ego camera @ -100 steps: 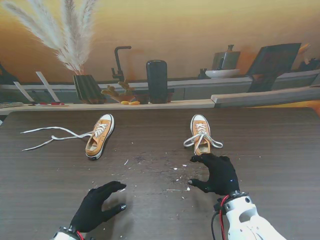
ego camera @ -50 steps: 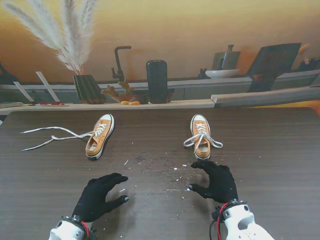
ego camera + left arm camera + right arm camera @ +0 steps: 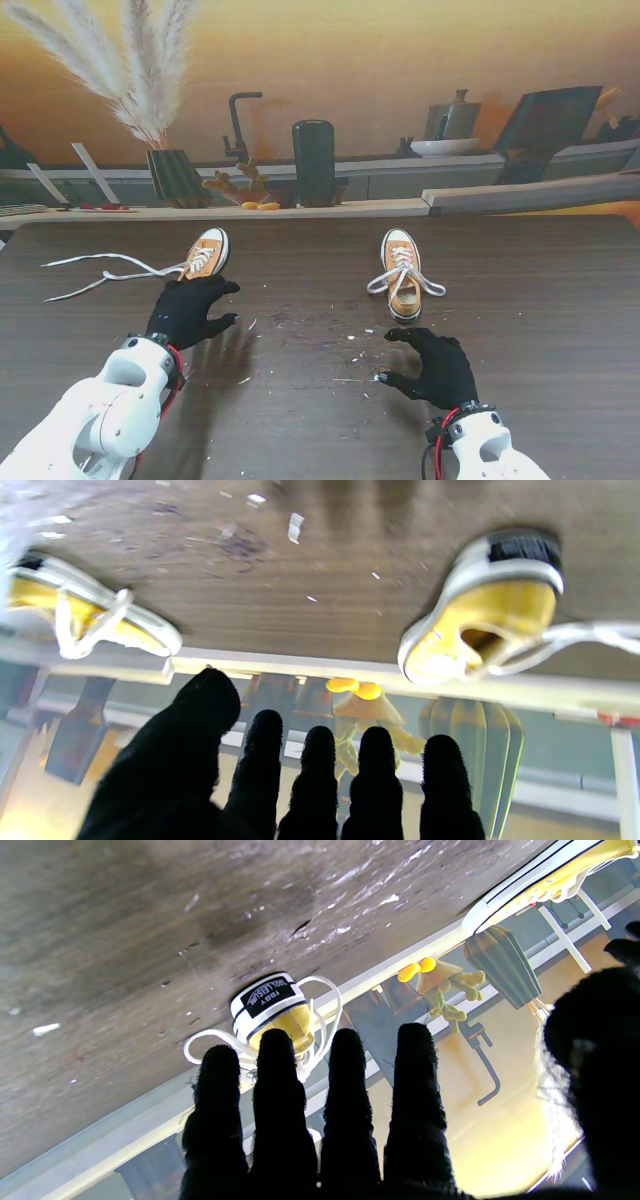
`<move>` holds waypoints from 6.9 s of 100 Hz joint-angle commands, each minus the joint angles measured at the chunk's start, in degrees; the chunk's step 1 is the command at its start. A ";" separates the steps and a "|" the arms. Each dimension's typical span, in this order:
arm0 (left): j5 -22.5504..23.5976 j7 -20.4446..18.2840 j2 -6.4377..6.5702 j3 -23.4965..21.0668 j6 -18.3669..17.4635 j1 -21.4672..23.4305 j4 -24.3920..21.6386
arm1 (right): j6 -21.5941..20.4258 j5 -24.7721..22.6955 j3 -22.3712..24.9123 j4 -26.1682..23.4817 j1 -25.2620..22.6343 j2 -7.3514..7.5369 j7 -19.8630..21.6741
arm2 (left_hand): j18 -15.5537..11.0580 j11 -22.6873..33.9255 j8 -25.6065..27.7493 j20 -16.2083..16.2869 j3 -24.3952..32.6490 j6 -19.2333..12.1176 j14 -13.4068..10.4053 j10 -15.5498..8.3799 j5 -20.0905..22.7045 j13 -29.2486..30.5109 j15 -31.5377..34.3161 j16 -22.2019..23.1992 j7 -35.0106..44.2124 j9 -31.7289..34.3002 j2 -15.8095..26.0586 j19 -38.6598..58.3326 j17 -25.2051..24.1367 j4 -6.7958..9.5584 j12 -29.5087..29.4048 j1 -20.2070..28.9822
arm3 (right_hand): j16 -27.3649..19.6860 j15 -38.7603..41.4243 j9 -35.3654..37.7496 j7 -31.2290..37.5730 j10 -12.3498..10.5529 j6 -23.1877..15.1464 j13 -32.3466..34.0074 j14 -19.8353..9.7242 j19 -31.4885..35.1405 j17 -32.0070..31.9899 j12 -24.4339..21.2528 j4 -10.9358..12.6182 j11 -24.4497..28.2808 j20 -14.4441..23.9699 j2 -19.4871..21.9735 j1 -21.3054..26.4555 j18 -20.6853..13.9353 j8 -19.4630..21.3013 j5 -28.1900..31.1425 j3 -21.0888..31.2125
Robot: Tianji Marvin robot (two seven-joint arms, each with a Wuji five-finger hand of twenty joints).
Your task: Tie the shoelaces into a bow on the shoes
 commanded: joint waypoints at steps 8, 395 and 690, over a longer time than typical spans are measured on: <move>5.56 -1.91 1.04 0.78 0.30 -5.86 3.30 | 0.06 0.34 0.06 0.09 -0.02 0.16 1.51 | -2.34 -1.21 0.43 -1.07 8.17 -3.23 -2.29 -2.37 -0.55 -1.98 -1.84 -2.24 0.61 -2.07 -5.27 -3.56 -1.30 -2.27 -1.94 2.10 | -0.03 -0.13 -2.16 -0.64 0.72 0.19 -1.13 0.19 0.22 -0.89 -0.66 1.97 0.49 -0.34 0.72 1.00 -1.18 -0.94 -2.31 -2.44; -10.38 32.76 -6.82 25.25 11.39 -12.04 17.75 | -2.66 3.37 -2.30 1.77 1.05 -0.37 0.91 | -5.42 35.53 24.76 -18.05 44.74 -11.77 2.03 -2.75 26.68 22.41 40.75 20.77 49.52 31.36 -17.74 52.73 27.57 -19.30 26.82 23.28 | 0.42 0.90 2.91 3.24 2.32 -7.27 1.69 2.41 2.61 0.92 -0.43 2.56 0.29 -0.29 4.91 2.21 0.75 -0.77 4.92 -5.42; -13.63 25.47 -3.95 -2.60 -15.96 12.01 12.53 | 5.79 -8.09 -12.87 -4.39 11.21 1.65 5.22 | -0.04 2.63 6.46 -1.35 9.68 -5.84 -0.54 -0.88 8.77 4.58 2.24 -0.66 8.15 10.28 -5.36 -2.60 2.61 -2.83 -0.09 0.81 | 10.69 15.97 6.00 2.73 2.84 1.40 12.17 -0.25 16.40 10.92 9.46 3.76 12.72 10.49 2.96 3.44 3.03 -0.58 5.67 -5.35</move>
